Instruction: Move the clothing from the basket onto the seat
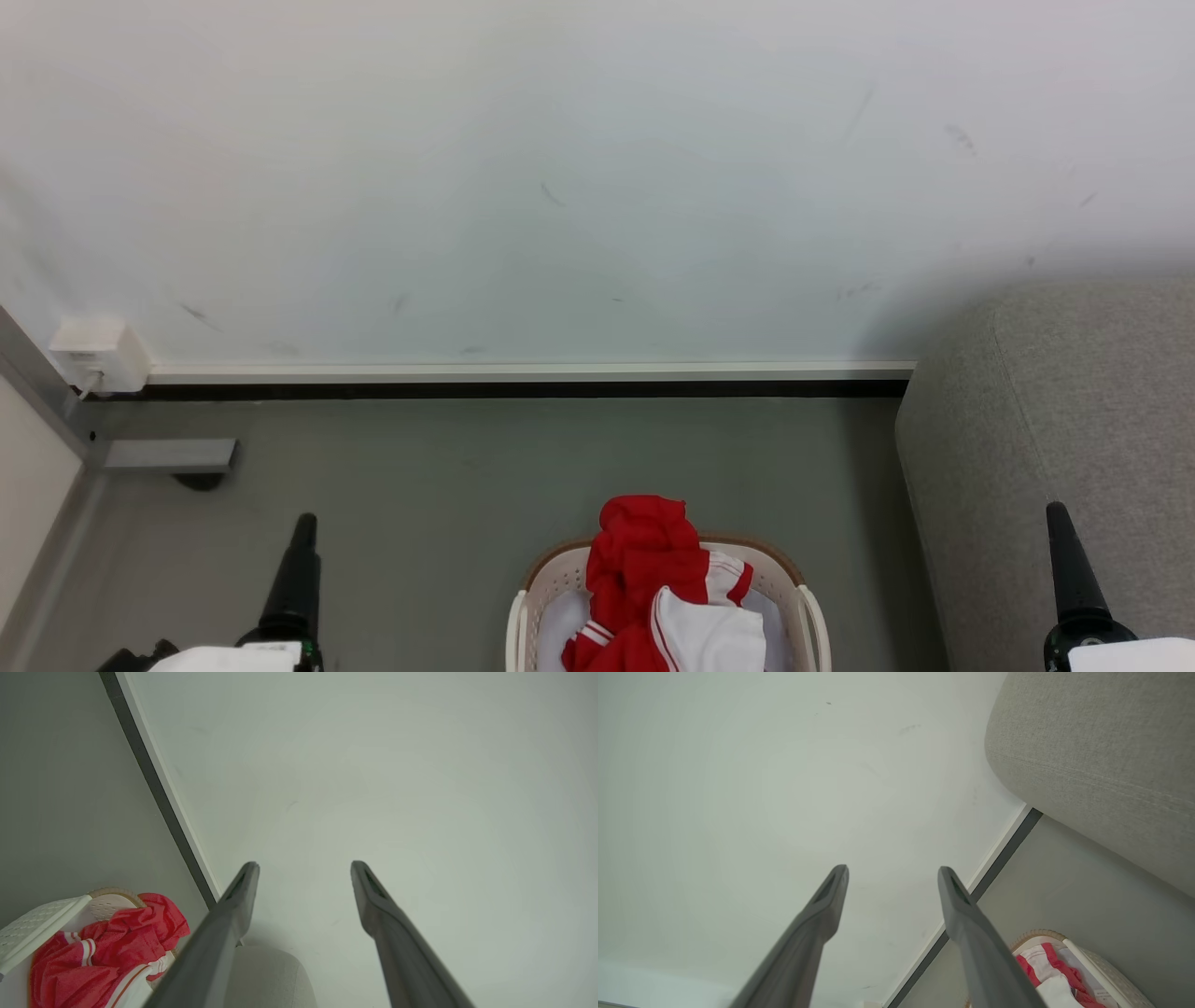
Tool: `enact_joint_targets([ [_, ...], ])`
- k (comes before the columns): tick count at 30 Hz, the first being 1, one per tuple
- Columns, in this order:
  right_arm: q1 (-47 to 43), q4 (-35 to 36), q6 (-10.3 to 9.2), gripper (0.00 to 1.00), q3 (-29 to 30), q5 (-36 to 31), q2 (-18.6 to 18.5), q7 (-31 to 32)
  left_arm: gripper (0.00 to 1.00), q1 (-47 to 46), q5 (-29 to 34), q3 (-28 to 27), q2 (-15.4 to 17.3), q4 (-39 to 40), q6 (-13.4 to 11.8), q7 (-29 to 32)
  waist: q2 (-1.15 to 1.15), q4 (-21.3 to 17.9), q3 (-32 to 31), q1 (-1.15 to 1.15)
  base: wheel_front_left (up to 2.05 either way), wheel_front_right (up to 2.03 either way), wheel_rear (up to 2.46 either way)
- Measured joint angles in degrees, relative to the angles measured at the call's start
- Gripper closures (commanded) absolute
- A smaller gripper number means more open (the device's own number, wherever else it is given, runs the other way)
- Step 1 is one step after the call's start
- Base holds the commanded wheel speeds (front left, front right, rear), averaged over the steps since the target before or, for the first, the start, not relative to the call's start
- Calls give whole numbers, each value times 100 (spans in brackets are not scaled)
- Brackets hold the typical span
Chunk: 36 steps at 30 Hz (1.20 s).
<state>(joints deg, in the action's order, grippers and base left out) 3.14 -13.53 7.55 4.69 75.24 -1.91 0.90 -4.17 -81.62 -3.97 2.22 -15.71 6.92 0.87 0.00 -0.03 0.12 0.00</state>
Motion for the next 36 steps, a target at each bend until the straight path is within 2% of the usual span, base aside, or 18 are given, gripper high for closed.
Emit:
enact_joint_targets([
  [17, -98, 339, 0, 0, -269, -2307, -44, -363, 0, 53, 1978, 216, 4, 320, -304, -365, 0, -14, -4, 0, 0, 0, 0],
  [36, -140, 339, 0, 0, -434, -3938, -159, -711, 0, 115, 4267, 428, 13, 525, -445, -706, 0, -21, -10, 0, 0, 0, 0],
])
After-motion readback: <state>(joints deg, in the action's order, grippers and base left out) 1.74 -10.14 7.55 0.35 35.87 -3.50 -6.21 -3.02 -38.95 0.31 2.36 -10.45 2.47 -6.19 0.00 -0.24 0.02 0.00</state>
